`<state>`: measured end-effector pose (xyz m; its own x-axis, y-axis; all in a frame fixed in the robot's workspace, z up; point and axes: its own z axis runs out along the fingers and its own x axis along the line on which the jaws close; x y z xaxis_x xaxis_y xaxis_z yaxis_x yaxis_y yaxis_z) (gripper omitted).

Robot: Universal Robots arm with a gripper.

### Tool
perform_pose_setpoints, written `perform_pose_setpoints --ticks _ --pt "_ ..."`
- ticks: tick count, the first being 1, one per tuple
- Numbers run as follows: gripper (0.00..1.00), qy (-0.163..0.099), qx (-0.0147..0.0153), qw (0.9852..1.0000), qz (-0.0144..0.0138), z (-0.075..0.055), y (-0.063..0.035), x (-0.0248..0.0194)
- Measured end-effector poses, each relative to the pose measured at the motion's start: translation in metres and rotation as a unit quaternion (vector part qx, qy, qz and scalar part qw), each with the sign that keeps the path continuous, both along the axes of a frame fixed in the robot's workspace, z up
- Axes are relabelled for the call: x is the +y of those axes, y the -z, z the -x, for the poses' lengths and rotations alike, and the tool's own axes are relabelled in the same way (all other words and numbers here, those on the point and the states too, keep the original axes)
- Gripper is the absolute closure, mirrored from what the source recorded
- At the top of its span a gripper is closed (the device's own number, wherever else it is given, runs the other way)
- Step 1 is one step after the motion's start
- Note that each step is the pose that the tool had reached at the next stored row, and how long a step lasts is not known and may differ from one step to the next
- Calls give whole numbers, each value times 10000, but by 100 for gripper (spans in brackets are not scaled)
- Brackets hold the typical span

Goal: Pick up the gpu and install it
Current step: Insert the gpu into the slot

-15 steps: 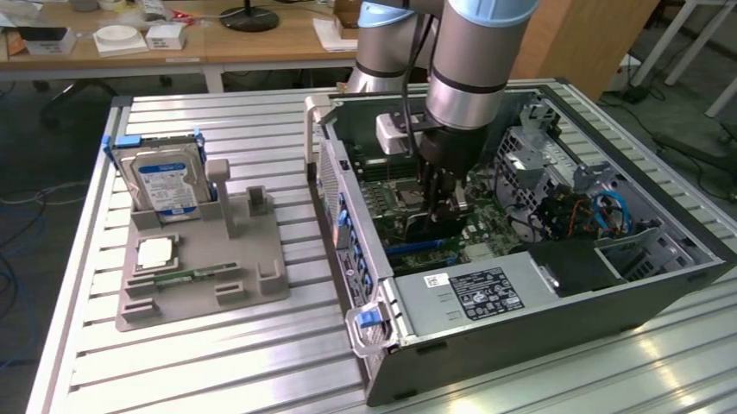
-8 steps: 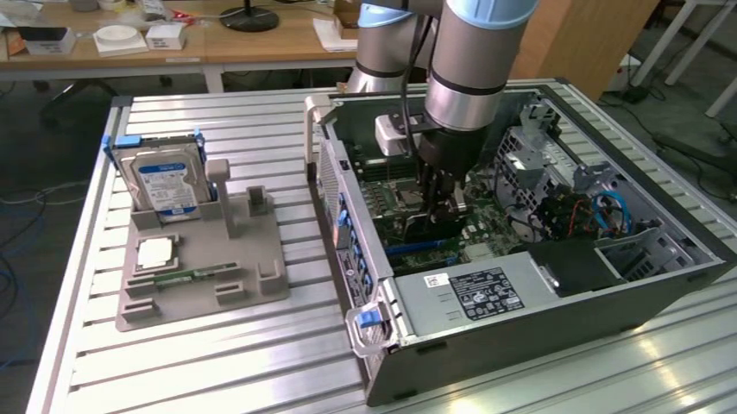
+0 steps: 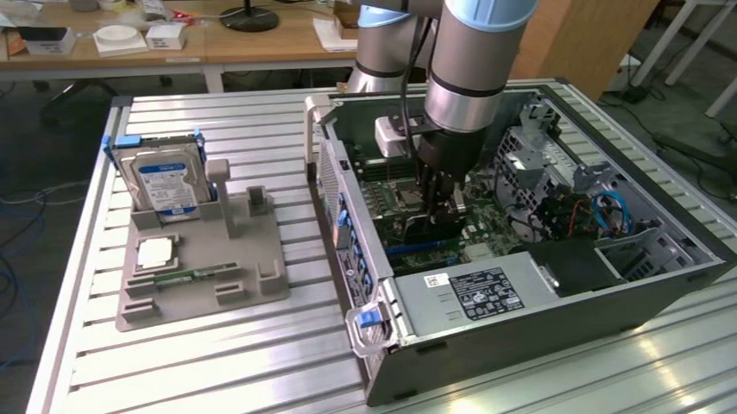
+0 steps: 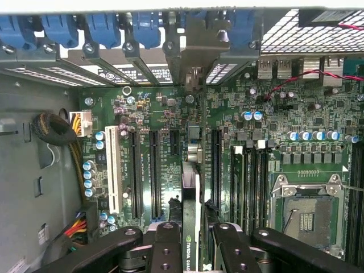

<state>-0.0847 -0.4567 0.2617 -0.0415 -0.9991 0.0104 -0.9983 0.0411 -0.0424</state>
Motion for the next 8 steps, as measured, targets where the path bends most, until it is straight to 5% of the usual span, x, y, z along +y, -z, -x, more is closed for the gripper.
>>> perform_pose_setpoints --ticks 8 --pt "74 0 -1 10000 -1 -1 30 1"
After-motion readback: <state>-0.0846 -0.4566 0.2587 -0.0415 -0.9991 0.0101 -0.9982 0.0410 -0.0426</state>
